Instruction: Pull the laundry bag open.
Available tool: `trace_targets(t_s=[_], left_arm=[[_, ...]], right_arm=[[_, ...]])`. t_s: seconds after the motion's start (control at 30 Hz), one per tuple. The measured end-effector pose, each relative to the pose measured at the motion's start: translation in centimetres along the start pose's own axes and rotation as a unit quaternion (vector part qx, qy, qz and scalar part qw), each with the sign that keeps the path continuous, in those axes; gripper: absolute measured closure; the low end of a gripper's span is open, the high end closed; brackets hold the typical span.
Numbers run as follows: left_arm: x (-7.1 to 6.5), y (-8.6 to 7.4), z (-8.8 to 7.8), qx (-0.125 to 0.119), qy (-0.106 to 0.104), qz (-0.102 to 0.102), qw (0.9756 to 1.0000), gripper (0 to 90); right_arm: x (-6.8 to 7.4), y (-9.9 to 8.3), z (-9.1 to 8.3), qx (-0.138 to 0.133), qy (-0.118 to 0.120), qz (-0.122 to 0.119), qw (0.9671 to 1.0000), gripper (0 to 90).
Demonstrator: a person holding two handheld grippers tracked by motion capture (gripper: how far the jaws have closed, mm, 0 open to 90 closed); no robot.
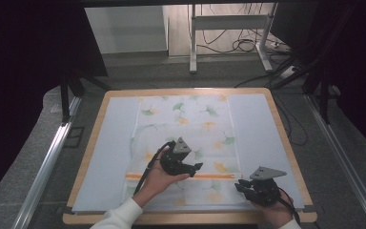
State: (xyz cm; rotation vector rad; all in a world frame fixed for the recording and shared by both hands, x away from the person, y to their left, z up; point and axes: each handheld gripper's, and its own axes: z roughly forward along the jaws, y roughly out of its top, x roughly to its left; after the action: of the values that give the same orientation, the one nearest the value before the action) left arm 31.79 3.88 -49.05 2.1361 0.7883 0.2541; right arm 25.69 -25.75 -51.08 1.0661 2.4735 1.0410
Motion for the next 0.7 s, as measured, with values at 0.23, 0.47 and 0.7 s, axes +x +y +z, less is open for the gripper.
trace_targets(t_s=[0.23,0.47,0.7], left_arm=[[-1.1,1.2,1.7,0.016,-0.005,0.032,0.9993,34.2],[-3.0,3.0,3.9,0.035,-0.034,0.085,0.9952,43.4],[-4.9,4.2,6.3,0.047,-0.063,0.121,0.9895,50.3]], right_arm=[[0.1,0.1,0.6,0.012,0.013,-0.013,0.9998,89.4],[0.8,0.0,0.7,0.026,0.029,-0.022,0.999,89.5],[1.1,-0.5,0.7,0.031,0.036,-0.022,0.9986,89.5]])
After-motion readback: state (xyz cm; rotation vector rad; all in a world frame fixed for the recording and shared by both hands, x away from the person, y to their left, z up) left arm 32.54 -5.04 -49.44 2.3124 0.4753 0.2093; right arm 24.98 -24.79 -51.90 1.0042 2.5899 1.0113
